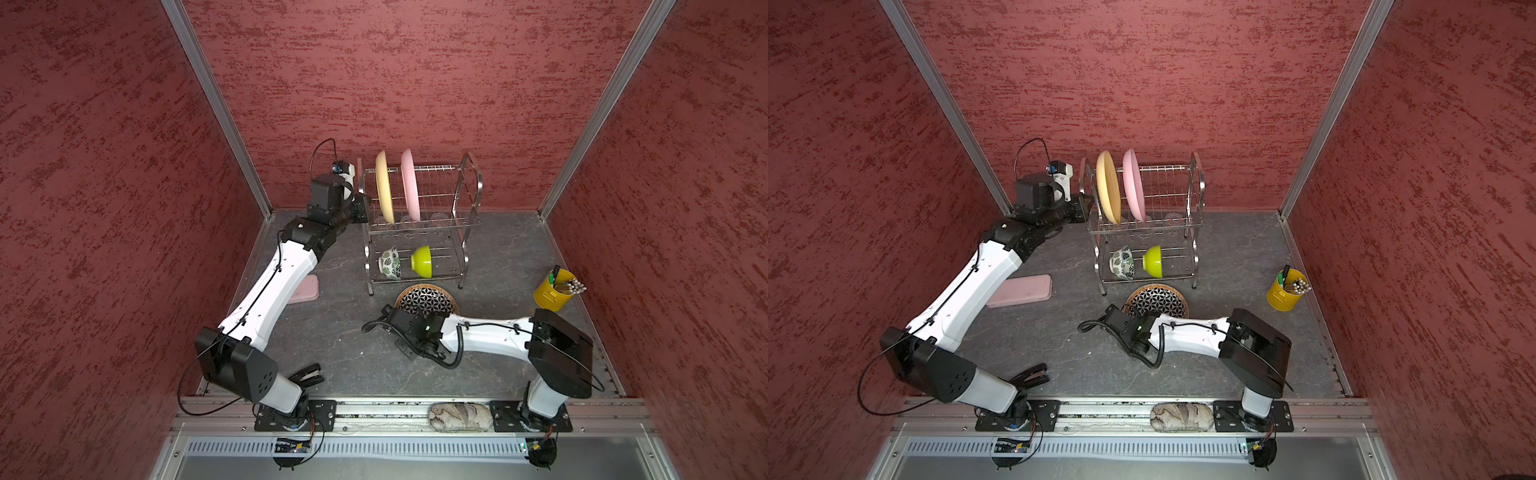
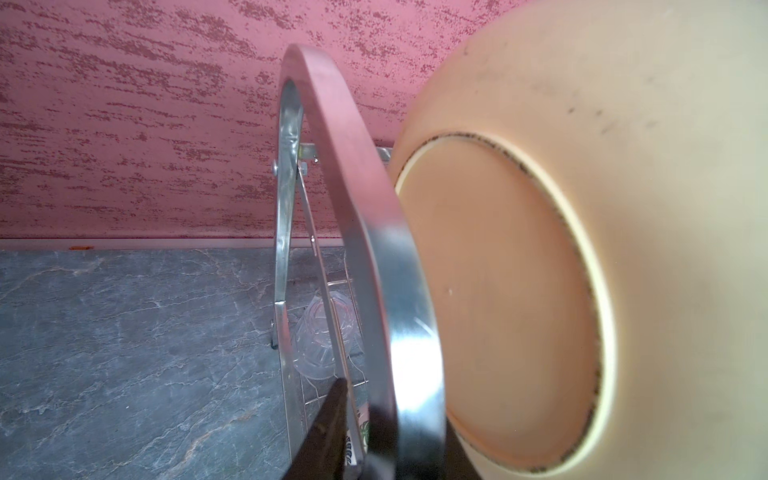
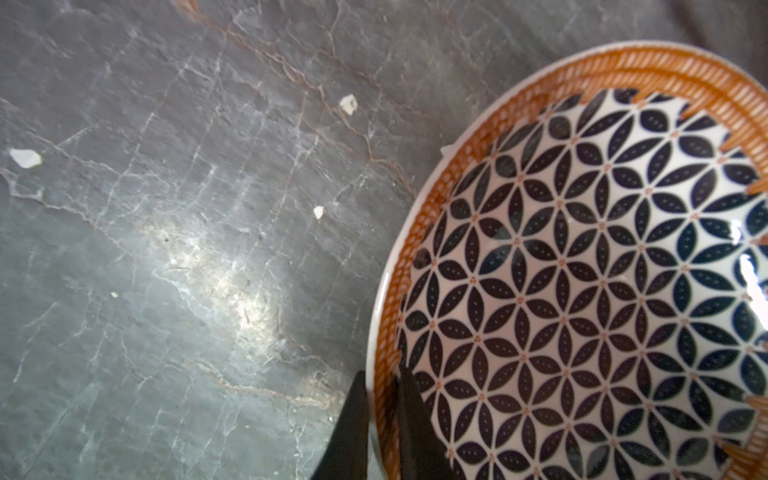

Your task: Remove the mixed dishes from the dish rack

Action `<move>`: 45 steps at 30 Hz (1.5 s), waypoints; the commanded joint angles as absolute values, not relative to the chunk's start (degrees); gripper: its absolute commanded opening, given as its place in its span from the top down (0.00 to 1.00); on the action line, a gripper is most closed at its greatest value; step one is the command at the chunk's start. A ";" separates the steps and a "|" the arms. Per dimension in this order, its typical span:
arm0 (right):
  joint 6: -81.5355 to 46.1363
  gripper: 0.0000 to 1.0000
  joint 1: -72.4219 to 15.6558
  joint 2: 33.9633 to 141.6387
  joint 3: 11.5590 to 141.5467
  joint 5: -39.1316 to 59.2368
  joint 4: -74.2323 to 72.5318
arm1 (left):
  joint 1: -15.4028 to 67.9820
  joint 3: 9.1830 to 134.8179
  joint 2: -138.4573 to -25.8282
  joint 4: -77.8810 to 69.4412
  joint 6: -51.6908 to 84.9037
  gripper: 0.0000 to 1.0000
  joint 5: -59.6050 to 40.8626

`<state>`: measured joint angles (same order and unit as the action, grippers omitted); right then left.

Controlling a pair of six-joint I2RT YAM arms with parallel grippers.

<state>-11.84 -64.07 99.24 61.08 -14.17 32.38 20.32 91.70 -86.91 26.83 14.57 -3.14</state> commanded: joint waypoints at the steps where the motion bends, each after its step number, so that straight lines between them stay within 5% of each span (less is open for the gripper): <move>1: -14.81 0.89 -64.59 99.88 61.85 -12.23 33.54 | 20.74 90.80 -88.15 27.15 14.85 0.72 -5.09; 33: -18.84 0.92 -71.81 94.02 67.06 -2.43 36.78 | 20.74 88.86 -85.61 26.89 14.94 0.72 -5.40; 39: -16.02 0.88 -70.39 86.92 74.15 -10.38 45.05 | 20.75 88.87 -85.67 26.83 15.03 0.72 -5.52; 45: -11.85 0.66 -63.22 75.97 82.34 -14.17 47.63 | 20.74 88.70 -85.17 26.45 14.85 0.71 -5.22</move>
